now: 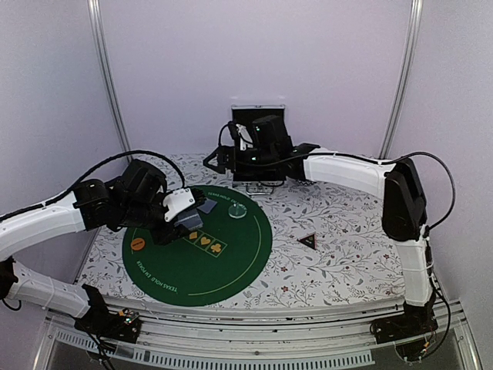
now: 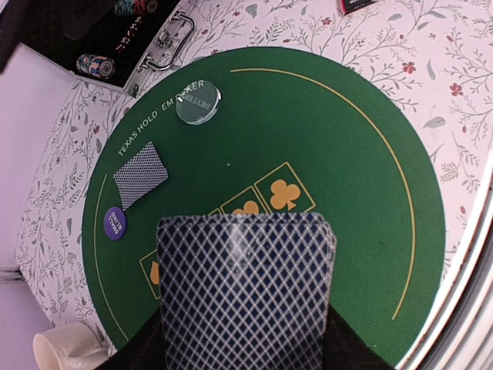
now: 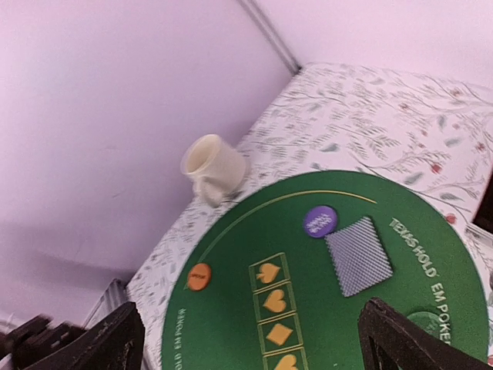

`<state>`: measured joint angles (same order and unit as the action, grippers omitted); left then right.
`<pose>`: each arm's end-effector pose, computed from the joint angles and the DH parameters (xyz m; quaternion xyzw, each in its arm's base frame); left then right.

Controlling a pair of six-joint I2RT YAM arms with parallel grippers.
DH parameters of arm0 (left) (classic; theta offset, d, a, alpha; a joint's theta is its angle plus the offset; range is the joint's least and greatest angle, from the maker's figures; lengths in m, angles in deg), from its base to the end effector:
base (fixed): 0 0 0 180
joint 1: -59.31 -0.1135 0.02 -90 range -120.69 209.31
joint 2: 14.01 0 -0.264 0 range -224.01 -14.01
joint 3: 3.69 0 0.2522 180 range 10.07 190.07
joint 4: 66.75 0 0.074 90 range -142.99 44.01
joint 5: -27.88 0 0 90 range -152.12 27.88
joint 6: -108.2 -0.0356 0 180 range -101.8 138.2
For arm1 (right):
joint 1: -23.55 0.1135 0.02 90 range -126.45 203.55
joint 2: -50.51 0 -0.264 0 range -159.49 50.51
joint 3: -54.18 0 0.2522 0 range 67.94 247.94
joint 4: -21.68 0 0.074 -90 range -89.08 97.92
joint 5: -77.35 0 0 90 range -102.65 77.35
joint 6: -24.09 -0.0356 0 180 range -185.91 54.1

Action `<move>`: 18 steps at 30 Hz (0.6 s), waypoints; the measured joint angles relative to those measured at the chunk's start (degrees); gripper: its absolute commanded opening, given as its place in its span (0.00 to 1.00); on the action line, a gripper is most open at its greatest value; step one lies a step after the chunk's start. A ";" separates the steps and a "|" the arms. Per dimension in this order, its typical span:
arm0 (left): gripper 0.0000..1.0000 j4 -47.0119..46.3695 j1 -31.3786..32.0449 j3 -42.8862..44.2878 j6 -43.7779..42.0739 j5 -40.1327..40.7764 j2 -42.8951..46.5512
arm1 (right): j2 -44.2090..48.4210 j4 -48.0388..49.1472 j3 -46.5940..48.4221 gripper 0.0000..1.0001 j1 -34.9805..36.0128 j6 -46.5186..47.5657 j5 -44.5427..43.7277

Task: Distribute texas hold em gaming equipment
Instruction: Adjust the poker card at the face-down deck piles.

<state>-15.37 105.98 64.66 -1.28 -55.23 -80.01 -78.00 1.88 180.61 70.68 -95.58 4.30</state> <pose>0.1653 -0.1690 0.2825 0.4927 0.7950 -0.0274 0.3528 0.3575 0.4004 0.2707 -0.2060 0.7974 0.4398 0.3583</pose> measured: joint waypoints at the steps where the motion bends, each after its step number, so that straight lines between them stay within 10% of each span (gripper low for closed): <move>1: 0.55 0.00 0.00 0.00 -0.15 -0.09 0.00 | 3.10 0.79 -2.58 0.99 -0.13 1.57 3.39; 18: 0.54 -0.02 0.00 0.76 -0.44 -0.85 -0.02 | 6.32 6.08 -13.22 1.00 3.10 5.29 29.94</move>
<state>-15.39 105.98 65.42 -1.72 -56.08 -80.03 -71.68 7.95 167.38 73.79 -90.29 34.25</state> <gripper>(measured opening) 0.543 0.997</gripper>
